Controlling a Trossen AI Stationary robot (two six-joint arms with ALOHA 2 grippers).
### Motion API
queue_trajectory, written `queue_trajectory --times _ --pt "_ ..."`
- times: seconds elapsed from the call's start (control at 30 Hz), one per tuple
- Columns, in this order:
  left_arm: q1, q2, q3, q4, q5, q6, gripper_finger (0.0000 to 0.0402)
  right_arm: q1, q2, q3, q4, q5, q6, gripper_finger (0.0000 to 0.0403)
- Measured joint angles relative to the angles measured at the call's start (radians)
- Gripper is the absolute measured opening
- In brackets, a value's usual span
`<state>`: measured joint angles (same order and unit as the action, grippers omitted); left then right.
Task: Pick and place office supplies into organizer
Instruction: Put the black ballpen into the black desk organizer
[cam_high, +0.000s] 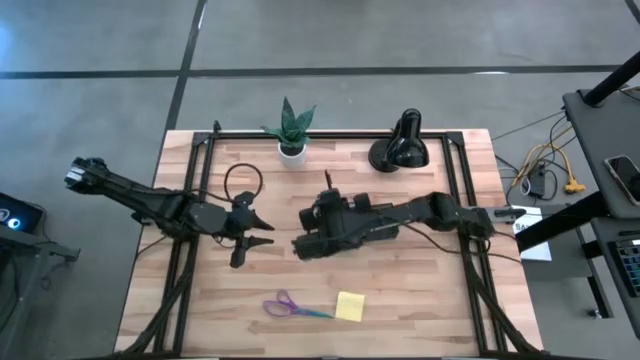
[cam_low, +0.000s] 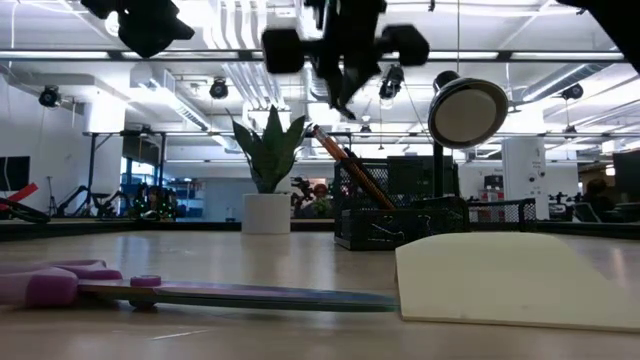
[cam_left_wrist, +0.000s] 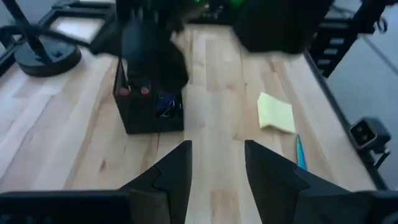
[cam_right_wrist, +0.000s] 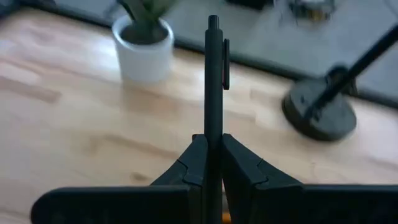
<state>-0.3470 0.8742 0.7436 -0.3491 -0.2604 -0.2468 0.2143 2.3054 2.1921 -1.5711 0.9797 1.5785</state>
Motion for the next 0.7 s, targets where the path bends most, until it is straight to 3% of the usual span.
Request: queue_trajectory --times 0.2,0.33,0.43,0.7 --pt "0.000 -0.064 0.018 0.002 -0.007 -0.005 0.0129 -0.045 0.000 -0.085 0.000 -0.035 0.138 0.0026" --pt "0.019 -0.118 0.018 -0.016 -0.117 -0.011 0.0129 -0.031 0.000 -0.115 0.000 0.014 0.124 0.0026" --pt "0.079 -0.138 0.020 -0.017 -0.108 -0.034 0.0129 -0.004 0.000 -0.133 0.001 0.049 0.082 0.0026" --pt "0.322 -0.115 0.074 0.244 0.346 -0.151 0.0129 0.048 0.000 -0.210 0.000 0.184 0.045 0.0027"
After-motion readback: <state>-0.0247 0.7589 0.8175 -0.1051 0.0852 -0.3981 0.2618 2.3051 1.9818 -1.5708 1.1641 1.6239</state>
